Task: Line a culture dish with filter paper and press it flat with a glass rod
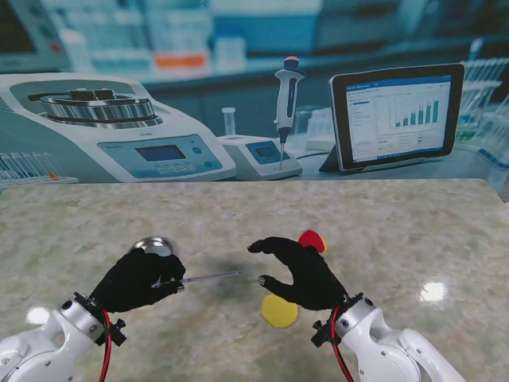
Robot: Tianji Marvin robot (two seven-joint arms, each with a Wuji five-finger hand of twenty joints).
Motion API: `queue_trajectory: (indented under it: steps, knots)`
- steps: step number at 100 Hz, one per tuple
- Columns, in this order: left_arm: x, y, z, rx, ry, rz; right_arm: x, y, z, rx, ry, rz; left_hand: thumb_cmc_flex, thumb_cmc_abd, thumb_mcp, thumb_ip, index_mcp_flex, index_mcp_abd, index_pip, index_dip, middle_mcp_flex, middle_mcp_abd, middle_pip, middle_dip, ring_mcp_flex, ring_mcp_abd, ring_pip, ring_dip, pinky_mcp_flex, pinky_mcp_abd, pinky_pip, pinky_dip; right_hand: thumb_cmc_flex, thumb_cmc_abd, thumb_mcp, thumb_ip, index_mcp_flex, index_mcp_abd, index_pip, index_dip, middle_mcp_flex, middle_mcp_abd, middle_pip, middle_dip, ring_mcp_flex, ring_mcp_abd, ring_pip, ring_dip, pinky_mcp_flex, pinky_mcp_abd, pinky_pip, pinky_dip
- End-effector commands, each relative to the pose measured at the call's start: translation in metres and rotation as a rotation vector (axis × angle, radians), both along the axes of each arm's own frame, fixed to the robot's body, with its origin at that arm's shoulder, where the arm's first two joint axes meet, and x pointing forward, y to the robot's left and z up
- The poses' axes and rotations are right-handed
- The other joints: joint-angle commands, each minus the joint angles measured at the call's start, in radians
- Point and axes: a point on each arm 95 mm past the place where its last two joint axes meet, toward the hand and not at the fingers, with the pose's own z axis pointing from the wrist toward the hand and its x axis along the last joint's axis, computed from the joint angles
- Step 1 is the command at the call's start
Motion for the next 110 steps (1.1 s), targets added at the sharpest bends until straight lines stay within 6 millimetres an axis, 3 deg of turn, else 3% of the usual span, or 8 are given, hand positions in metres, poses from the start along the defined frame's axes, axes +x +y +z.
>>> queue_trajectory:
  steps: [1,39,73,110]
  knots:
    - [-0.002,-0.006,0.003,0.003,-0.007,-0.02,-0.003,0.004,0.007,0.01,-0.01,0.026,0.056,0.019,0.127,0.015,0.06,-0.135,0.118,0.052,0.03,-0.034,0.041,0.022,0.026,0.022,0.027,0.021,-0.006,0.033,0.041,0.044,-0.021,-0.031,-0.022,-0.027,0.024,-0.042,0.007,0.003,0.02,-0.001,0.016,0.018,0.04,0.005,0.041,0.019,0.013,-0.006,0.043,0.029]
    - [-0.008,-0.019,0.006,-0.002,-0.022,-0.065,0.001,0.014,0.014,-0.025,-0.001,0.162,0.056,0.02,0.126,0.016,0.061,-0.137,0.115,0.056,0.029,-0.034,0.041,0.023,0.024,0.022,0.025,0.022,-0.009,0.033,0.039,0.045,-0.008,-0.048,-0.036,-0.041,0.135,-0.105,0.044,0.014,0.106,0.008,0.004,0.033,0.104,0.022,0.064,0.042,0.06,-0.008,0.11,0.067]
    - [-0.014,-0.024,0.007,0.004,-0.046,-0.097,0.008,0.022,0.019,-0.076,0.006,0.264,0.055,0.019,0.125,0.017,0.063,-0.142,0.113,0.06,0.029,-0.034,0.04,0.025,0.023,0.021,0.024,0.023,-0.009,0.033,0.038,0.046,-0.004,-0.057,-0.027,-0.042,0.229,-0.115,0.09,0.028,0.224,0.019,0.025,0.058,0.202,0.034,0.115,0.074,0.129,-0.012,0.183,0.105]
    - [-0.012,-0.025,0.005,0.003,-0.053,-0.103,0.012,0.031,0.019,-0.117,0.017,0.334,0.054,0.017,0.128,0.016,0.065,-0.144,0.112,0.065,0.03,-0.034,0.039,0.026,0.023,0.021,0.023,0.025,-0.01,0.032,0.038,0.046,0.013,-0.098,-0.023,-0.072,0.297,-0.117,0.154,-0.002,0.316,0.034,0.038,0.086,0.261,0.047,0.15,0.102,0.169,-0.016,0.231,0.129]
